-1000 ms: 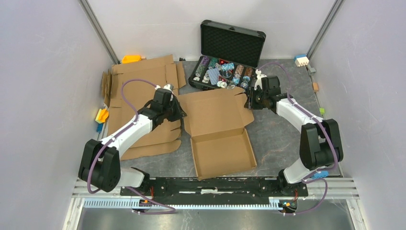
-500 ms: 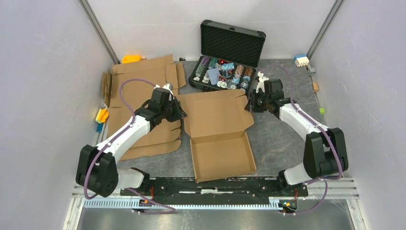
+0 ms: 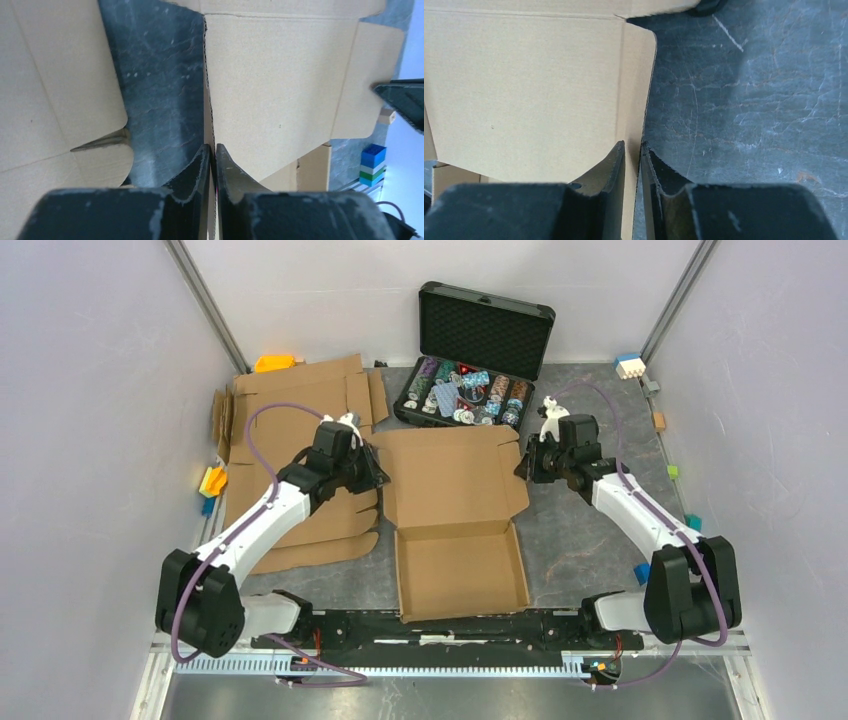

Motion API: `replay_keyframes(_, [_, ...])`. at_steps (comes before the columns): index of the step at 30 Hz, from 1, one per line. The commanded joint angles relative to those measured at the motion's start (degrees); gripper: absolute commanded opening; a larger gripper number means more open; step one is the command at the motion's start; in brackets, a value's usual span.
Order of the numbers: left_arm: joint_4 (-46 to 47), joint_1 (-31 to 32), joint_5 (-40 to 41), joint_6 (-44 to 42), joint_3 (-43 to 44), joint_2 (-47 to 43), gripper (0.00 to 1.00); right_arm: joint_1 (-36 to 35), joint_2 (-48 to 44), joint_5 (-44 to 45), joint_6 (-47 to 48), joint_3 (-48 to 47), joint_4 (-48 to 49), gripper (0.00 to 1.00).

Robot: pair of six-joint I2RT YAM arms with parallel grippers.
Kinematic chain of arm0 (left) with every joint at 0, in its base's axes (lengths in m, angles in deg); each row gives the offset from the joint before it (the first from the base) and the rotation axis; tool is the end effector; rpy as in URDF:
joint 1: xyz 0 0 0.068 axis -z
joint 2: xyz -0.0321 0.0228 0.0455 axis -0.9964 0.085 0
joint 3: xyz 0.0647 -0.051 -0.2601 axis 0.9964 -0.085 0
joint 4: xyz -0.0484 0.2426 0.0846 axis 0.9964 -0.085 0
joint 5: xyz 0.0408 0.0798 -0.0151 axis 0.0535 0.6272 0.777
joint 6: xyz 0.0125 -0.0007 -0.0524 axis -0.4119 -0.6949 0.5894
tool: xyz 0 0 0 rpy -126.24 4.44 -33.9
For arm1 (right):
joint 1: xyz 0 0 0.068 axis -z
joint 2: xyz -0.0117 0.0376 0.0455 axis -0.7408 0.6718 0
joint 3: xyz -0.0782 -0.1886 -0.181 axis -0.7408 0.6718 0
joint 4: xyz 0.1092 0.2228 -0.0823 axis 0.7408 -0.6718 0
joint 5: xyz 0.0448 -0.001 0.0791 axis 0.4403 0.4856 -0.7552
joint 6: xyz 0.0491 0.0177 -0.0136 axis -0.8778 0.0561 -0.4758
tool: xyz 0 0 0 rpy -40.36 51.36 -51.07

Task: Fold the paper box

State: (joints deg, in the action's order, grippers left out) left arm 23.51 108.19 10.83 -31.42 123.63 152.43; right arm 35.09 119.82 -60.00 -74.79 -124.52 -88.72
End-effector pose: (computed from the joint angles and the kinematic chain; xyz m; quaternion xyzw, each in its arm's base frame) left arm 0.2431 -0.1100 0.2486 -0.0802 0.9153 -0.2619 0.2954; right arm 0.2728 0.0720 0.2340 -0.0266 0.9091 0.2273 0.3480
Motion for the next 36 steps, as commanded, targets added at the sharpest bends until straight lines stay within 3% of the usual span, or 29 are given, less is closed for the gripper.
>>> replay_keyframes(1, [1.39, 0.97, 1.38, -1.53, 7.51, 1.89, 0.13, -0.97, -0.81, 1.01, 0.26, -4.16, 3.66, 0.21])
replay_keyframes(6, [1.39, 4.27, 7.82, -3.44, 12.12, 4.37, 0.07, -3.88, -1.90, 5.20, -1.53, -5.28, 7.26, 0.13])
replay_keyframes(12, [3.61, 10.46, 23.16, -8.49, 15.36, 6.13, 0.02, -8.56, -3.70, 13.91, 0.12, -6.40, 11.06, 0.05])
replay_keyframes(16, [15.26, 16.79, 37.47, -14.42, 9.72, 4.14, 0.02, -10.60, -6.10, 18.06, 1.93, -3.18, 15.81, 0.00])
replay_keyframes(20, [28.60, 21.15, 45.46, -17.12, 1.71, 2.07, 0.02, -12.67, -10.72, 24.51, 3.06, 5.11, 23.85, 0.00])
replay_keyframes(24, [40.54, 22.74, 47.53, -18.91, -3.28, 2.40, 0.02, -15.78, -14.60, 35.32, 3.74, 13.65, 34.93, 0.00])
replay_keyframes(30, [44.12, 25.65, 54.85, -19.72, -2.54, 5.22, 0.02, -17.90, -16.58, 37.33, 7.00, 19.49, 44.75, 0.00])
replay_keyframes(36, [53.76, 26.22, 55.00, -19.06, -7.13, 3.86, 0.02, -19.27, -16.14, 40.48, 8.95, 21.04, 49.98, 0.00])
